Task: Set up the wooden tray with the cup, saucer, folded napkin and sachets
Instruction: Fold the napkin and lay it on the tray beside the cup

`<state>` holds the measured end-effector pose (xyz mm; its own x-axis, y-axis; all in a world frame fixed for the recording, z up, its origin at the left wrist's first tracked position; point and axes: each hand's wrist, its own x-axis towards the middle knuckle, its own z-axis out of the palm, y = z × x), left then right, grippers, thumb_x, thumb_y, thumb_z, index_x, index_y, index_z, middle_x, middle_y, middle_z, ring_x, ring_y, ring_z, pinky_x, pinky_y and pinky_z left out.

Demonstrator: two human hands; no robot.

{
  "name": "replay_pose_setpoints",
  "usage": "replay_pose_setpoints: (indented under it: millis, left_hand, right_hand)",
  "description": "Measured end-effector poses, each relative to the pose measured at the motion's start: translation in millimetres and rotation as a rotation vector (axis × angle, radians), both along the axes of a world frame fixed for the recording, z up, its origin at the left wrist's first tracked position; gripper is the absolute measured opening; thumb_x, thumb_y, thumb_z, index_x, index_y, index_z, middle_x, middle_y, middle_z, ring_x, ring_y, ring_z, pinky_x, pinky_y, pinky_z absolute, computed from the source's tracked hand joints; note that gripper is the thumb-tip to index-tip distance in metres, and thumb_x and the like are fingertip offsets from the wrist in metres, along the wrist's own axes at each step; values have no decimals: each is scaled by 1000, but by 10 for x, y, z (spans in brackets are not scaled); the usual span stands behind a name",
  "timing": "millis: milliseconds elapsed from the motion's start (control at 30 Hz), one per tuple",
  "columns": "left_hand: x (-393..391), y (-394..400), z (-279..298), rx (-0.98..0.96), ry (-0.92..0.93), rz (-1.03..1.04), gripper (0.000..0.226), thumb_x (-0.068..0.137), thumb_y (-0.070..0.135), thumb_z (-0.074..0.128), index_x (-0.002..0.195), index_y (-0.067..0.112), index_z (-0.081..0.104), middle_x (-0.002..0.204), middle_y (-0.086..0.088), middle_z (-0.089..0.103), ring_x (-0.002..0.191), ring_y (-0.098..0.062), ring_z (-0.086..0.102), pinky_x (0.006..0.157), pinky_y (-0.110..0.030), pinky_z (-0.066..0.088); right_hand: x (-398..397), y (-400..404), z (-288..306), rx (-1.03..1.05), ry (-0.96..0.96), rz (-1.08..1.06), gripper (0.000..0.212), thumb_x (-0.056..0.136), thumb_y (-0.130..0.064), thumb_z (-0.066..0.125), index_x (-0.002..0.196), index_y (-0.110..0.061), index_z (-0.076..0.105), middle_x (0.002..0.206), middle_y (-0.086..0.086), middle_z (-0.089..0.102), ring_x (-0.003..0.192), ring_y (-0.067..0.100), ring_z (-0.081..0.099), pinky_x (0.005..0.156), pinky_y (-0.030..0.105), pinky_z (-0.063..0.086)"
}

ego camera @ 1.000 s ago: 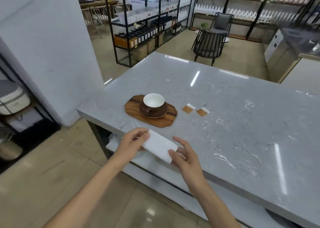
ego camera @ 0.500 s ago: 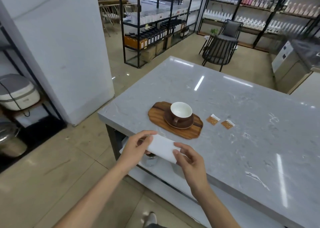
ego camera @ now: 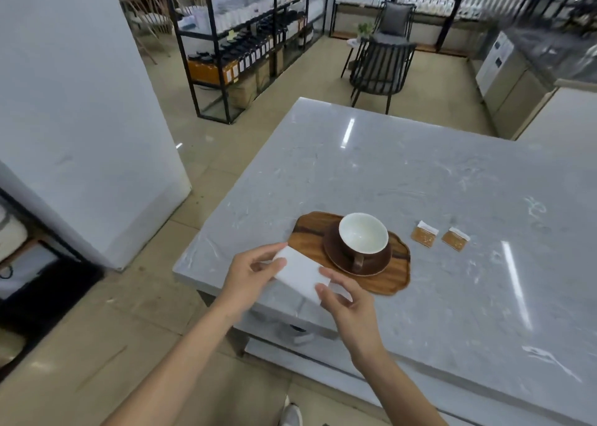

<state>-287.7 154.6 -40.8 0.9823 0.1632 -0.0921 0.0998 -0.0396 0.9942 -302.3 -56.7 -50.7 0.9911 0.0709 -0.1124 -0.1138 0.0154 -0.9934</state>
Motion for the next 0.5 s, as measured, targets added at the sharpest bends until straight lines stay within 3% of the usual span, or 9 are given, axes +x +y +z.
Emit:
replay_pose_setpoints:
  millis: [133, 267, 333, 400, 500]
  left_hand:
    - [348, 99, -62, -1, 16, -9, 26, 91, 17, 73, 113, 30, 75, 109, 18, 76, 106, -2, 69, 84, -22, 59]
    - [673, 159, -147, 80, 102, -118, 28, 93, 16, 70, 120, 26, 73, 119, 9, 73, 113, -9, 67, 97, -33, 56]
    - [854, 199, -174, 122, 109, -223, 30, 94, 14, 69, 120, 27, 74, 120, 6, 74, 113, -11, 68, 101, -38, 55]
    - [1043, 241, -178, 187, 87, -313, 31, 93, 11, 70, 119, 26, 74, 119, 6, 75, 111, -11, 69, 102, -39, 54]
    - [1357, 275, -165, 285, 54, -430, 30, 92, 7, 69, 119, 19, 75, 121, 2, 74, 112, -14, 69, 105, -41, 52]
  right_hand:
    - [165, 202, -94, -120, -33, -89, 26, 91, -26, 77, 116, -31, 75, 124, -7, 64, 110, 14, 67, 93, 39, 60]
    - [216, 335, -181, -253, -98, -147, 30, 92, -23, 75, 116, -39, 69, 123, -2, 57, 93, 2, 68, 82, 14, 56]
    - [248, 411, -231, -318, -98, -191, 33, 91, -21, 76, 122, -29, 69, 125, -1, 52, 91, -1, 65, 78, 6, 52]
    - [263, 510, -276, -387, -94, -229, 38, 91, -20, 76, 129, -18, 68, 129, -1, 46, 94, -5, 63, 78, 2, 49]
    - [297, 696, -335, -436, -115, -287, 41, 92, -18, 75, 132, -15, 65, 131, 0, 42, 103, -3, 61, 84, 4, 50]
